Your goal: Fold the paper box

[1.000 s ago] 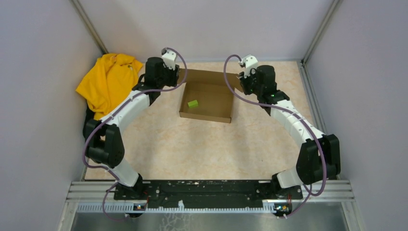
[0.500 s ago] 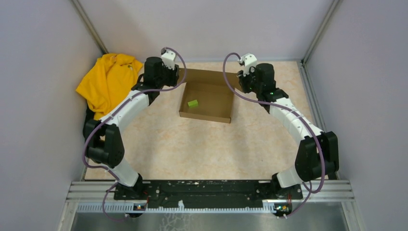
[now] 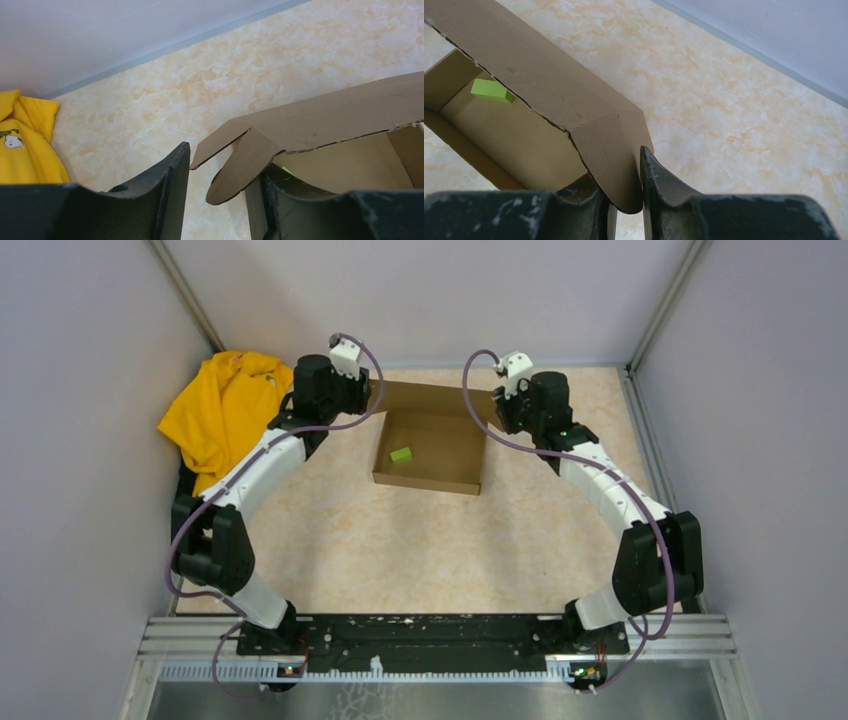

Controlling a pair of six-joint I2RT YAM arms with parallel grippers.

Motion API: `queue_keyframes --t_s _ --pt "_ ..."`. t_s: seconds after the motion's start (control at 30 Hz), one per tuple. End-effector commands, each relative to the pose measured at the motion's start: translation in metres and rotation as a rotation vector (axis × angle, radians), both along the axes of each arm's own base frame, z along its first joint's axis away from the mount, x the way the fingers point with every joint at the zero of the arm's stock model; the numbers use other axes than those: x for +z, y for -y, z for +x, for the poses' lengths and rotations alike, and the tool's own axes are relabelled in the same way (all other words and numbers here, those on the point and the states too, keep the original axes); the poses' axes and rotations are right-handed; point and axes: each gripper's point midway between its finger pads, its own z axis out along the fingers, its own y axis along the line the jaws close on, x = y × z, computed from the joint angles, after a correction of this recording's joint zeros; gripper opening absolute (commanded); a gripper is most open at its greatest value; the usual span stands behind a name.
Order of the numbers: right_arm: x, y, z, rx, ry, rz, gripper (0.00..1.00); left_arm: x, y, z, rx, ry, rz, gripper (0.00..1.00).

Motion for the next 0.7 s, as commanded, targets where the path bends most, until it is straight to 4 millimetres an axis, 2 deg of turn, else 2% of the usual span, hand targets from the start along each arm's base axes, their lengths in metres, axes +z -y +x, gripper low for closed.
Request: queue_keyframes --t_s 0.0,0.27,0.57,0.67 --pt "0.033 -0.006 0.013 0.012 0.079 0.045 0.20 0.023 -0.001 0.001 -0.006 0.057 -0.027 0.47" --pt "0.032 -0.007 0.014 0.010 0.074 0.045 0.21 0.010 0.004 0.001 -0.028 0.017 -0.030 0.42" --pt "0.028 -0.008 0.015 0.013 0.065 0.045 0.21 0.008 0.002 0.004 -0.012 0.017 -0.024 0.54" --pt "0.027 -0.008 0.016 0.013 0.063 0.046 0.21 0.002 0.000 0.001 -0.009 -0.009 -0.013 0.55"
